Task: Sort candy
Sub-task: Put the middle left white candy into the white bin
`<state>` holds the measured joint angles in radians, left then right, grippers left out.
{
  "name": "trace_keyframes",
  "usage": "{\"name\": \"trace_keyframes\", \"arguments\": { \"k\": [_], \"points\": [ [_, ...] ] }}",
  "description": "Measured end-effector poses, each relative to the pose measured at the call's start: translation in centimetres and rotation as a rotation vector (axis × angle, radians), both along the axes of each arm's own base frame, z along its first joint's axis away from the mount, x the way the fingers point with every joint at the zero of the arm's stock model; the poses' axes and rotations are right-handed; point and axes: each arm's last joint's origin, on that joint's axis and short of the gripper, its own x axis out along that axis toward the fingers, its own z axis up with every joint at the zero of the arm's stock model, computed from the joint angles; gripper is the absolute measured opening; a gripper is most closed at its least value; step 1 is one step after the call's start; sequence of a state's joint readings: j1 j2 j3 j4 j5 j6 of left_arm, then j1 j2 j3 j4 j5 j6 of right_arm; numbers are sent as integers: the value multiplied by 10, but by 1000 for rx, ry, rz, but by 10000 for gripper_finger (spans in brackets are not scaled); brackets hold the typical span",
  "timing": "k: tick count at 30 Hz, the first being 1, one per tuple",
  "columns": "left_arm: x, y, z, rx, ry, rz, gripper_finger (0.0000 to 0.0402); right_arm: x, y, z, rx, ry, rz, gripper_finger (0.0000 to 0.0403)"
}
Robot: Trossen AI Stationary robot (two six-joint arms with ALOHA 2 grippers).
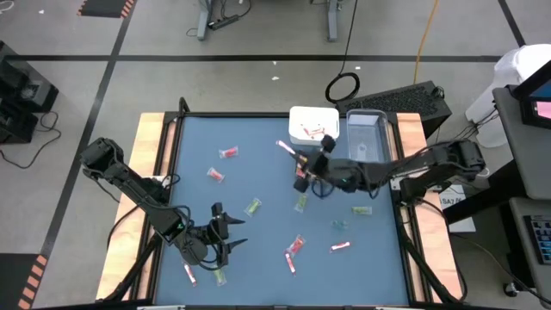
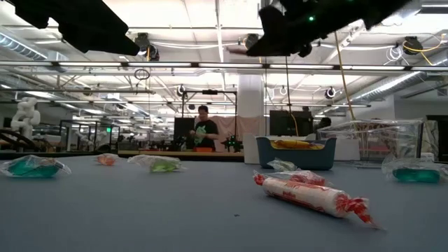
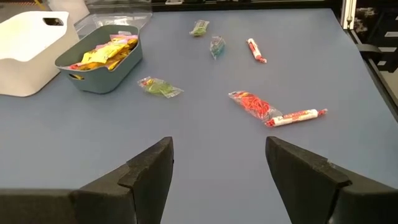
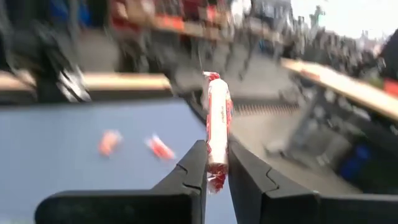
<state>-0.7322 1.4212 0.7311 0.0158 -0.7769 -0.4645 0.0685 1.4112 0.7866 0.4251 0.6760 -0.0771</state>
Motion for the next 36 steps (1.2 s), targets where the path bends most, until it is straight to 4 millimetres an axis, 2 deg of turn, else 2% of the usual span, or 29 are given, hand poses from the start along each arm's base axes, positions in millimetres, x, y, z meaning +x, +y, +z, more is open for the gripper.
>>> {"name": "trace_keyframes", "arguments": {
  "k": [4, 8, 15, 19, 25, 36],
  "points": [
    [0, 0, 0, 0, 1, 0, 260, 2, -22, 15, 45, 251, -78, 39],
    [-1, 0, -1, -19, 6, 9, 261, -6, -48, 24, 125, 431, -97, 39],
    [-4, 1, -5, -56, 54, 24, 260, -31, -97, 14, 255, 658, -114, 39],
    [-4, 1, -6, -78, 64, 20, 260, -44, -120, 4, 331, 668, -161, 39],
    [-5, 1, -7, -86, 75, 13, 260, -49, -140, -7, 347, 631, -197, 39],
    [-6, 2, -8, -71, 95, 13, 260, -38, -165, -42, 329, 685, -202, 39]
  ]
}}
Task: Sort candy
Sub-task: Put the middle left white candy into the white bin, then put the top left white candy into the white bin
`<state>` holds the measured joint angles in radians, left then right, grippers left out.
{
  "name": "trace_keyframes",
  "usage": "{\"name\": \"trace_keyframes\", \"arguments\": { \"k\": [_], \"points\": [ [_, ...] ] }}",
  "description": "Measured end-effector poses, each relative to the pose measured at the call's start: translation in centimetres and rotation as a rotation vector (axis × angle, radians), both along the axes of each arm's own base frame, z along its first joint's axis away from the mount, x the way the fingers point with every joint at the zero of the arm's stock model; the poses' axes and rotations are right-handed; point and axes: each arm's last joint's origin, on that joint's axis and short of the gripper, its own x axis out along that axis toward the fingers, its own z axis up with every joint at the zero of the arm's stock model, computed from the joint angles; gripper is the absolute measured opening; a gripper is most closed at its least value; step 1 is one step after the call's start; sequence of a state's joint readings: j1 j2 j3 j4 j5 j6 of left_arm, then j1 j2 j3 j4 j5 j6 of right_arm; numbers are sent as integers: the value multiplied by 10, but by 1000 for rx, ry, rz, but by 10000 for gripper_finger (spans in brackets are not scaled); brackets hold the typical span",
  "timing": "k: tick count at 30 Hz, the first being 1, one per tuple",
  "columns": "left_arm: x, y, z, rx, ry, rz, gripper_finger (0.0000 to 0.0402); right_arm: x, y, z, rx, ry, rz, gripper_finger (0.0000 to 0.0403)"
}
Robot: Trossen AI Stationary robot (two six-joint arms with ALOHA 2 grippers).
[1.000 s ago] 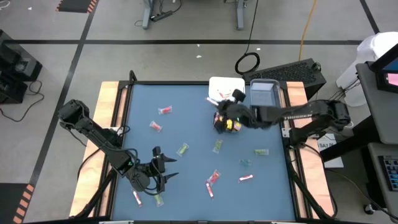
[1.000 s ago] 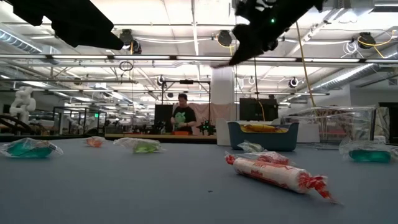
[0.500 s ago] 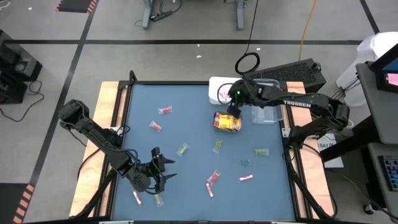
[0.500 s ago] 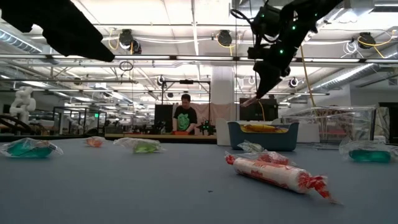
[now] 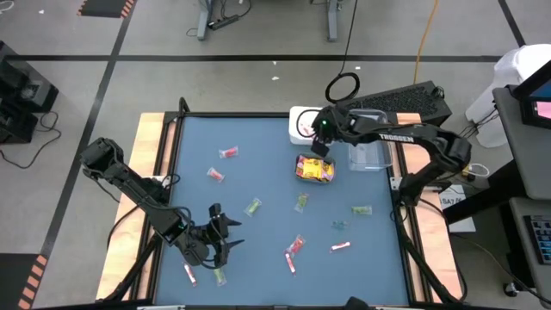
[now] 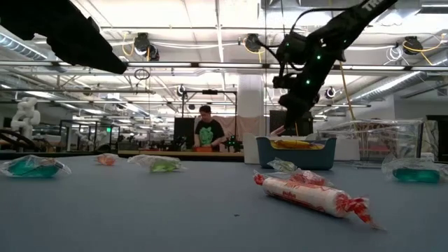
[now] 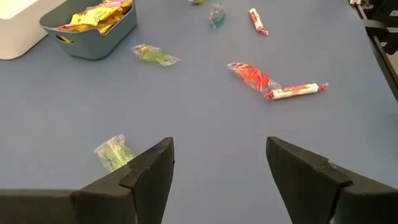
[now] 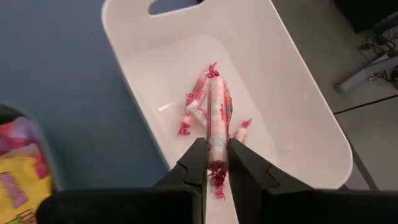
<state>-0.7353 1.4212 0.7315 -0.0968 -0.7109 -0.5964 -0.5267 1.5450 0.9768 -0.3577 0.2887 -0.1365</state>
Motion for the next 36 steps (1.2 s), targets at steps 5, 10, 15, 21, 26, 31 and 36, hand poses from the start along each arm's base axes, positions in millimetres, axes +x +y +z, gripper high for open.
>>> {"name": "trace_keyframes", "arguments": {
  "k": [5, 10, 15, 21, 26, 31, 36],
  "points": [
    [-1, 1, -1, 8, 9, 0, 260, 3, -8, -14, 10, 29, -9, 40],
    [-1, 1, -1, 5, 14, 6, 260, 5, -15, -26, 20, 53, -30, 73],
    [-2, -3, -2, -72, 44, -30, 260, 3, -16, -18, -17, 103, -71, 121],
    [-10, -15, 3, -117, 100, -141, 260, -2, 13, 42, 30, 2, -43, 159],
    [-24, -36, 21, -111, 165, -257, 260, -14, 72, 83, 177, -213, 114, 171],
    [-41, -50, 36, -60, 272, -353, 260, -17, 151, 86, 277, -361, 330, 171],
    [-55, -51, 36, -21, 417, -430, 260, -18, 218, 71, 237, -422, 454, 171]
  ]
}}
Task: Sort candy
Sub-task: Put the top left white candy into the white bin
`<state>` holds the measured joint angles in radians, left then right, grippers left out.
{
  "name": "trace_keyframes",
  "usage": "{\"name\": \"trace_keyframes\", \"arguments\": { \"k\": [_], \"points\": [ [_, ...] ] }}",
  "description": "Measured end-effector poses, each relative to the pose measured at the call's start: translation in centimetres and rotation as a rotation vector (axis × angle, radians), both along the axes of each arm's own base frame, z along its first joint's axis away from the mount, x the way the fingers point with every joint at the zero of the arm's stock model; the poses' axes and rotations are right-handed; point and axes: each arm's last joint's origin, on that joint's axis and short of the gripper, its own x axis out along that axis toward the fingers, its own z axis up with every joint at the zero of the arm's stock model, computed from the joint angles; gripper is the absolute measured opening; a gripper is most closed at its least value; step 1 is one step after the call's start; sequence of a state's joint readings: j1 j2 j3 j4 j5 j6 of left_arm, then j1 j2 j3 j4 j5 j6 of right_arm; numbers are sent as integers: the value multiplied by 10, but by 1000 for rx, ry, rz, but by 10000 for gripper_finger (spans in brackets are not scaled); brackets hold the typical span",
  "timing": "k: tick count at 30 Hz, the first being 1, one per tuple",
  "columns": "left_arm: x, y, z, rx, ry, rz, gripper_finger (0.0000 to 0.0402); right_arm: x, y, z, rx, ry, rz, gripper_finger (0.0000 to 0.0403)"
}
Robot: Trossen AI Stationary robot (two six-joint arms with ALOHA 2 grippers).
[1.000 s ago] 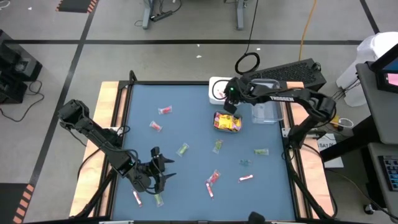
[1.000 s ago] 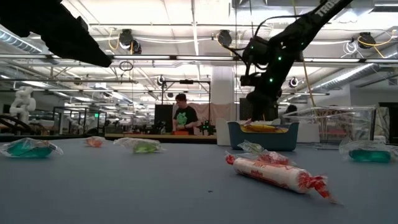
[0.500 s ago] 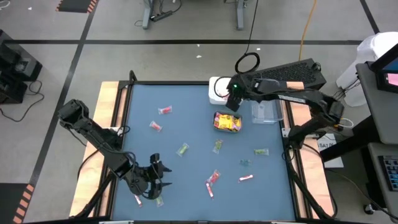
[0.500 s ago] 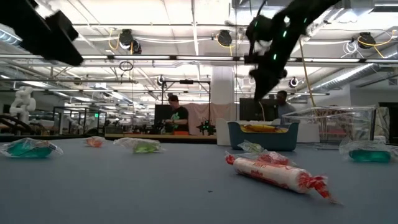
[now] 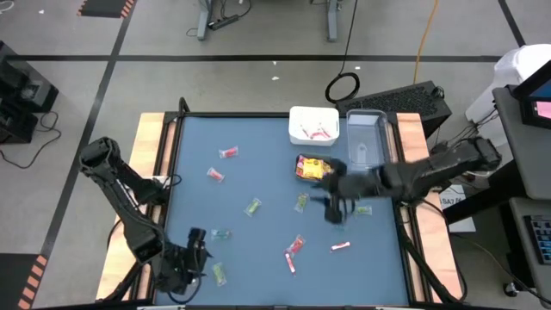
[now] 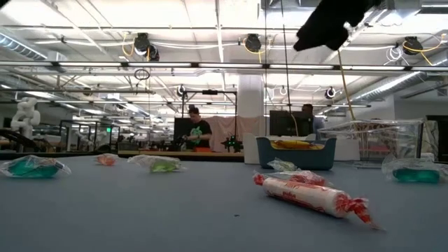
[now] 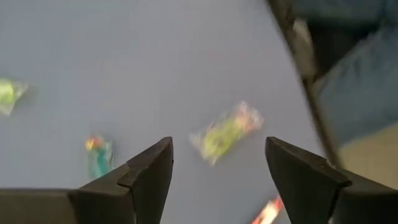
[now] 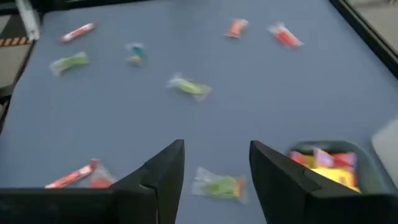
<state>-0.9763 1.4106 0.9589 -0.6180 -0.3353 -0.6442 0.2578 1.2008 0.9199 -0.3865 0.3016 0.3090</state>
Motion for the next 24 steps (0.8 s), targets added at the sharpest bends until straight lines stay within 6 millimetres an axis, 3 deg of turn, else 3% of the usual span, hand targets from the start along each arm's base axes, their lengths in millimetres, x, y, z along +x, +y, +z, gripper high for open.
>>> {"name": "trace_keyframes", "arguments": {
  "k": [5, 11, 18, 24],
  "points": [
    [-12, -3, -11, 2, 141, -133, 260, 5, 45, -22, -108, -41, 35, 171],
    [-34, -11, -25, 26, 213, -245, 260, 16, 77, -52, -120, 1, 99, 171],
    [-51, -13, -40, 72, 204, -291, 260, 34, 91, -80, -156, 14, 136, 171],
    [-52, -14, -51, 83, 125, -314, 260, 42, 94, -82, -158, -43, 140, 171]
  ]
}}
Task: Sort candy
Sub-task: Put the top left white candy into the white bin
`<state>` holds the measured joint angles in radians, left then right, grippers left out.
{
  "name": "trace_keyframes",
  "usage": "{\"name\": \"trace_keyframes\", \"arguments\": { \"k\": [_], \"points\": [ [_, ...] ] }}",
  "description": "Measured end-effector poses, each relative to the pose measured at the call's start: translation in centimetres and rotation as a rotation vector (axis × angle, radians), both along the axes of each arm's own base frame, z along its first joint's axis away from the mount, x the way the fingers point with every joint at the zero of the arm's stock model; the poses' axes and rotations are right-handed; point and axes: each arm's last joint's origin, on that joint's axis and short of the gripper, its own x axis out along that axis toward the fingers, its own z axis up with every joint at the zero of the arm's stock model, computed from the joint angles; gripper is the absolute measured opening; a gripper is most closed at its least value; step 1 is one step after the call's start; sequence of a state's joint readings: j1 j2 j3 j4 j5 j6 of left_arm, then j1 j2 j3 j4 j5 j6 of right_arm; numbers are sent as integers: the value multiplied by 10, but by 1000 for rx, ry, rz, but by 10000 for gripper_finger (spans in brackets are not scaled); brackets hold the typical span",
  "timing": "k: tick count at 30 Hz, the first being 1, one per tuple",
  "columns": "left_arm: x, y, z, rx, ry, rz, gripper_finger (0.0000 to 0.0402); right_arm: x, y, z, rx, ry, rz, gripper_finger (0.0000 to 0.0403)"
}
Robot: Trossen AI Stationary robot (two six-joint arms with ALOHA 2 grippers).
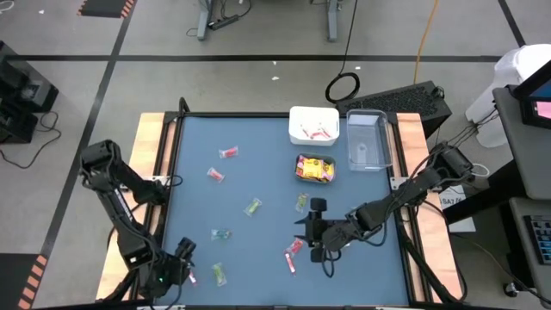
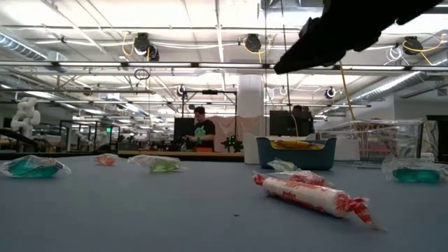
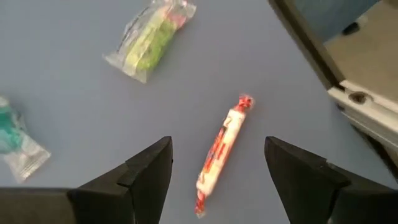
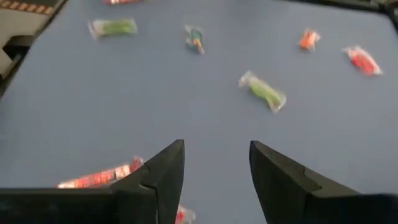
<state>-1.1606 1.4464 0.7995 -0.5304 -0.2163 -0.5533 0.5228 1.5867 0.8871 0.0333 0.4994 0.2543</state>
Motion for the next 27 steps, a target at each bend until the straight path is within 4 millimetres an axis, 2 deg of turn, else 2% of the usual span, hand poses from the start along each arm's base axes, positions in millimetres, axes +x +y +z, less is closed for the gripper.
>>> {"name": "trace_keyframes", "arguments": {
  "k": [3, 9, 14, 20, 27],
  "points": [
    [0, 1, -12, 23, 1, -20, 260, 2, 1, 3, 0, -37, 15, 171],
    [1, -2, -23, 50, -5, -58, 260, 4, 2, 8, -25, -74, 43, 171],
    [8, -7, -38, 111, -13, -136, 243, 4, 2, 9, -20, -84, 43, 171],
    [14, -7, -45, 128, 8, -181, 187, 5, 3, 10, -13, -98, 44, 171],
    [21, -4, -43, 149, -61, -124, 105, 5, 3, 11, -19, -100, 46, 171]
  ]
}}
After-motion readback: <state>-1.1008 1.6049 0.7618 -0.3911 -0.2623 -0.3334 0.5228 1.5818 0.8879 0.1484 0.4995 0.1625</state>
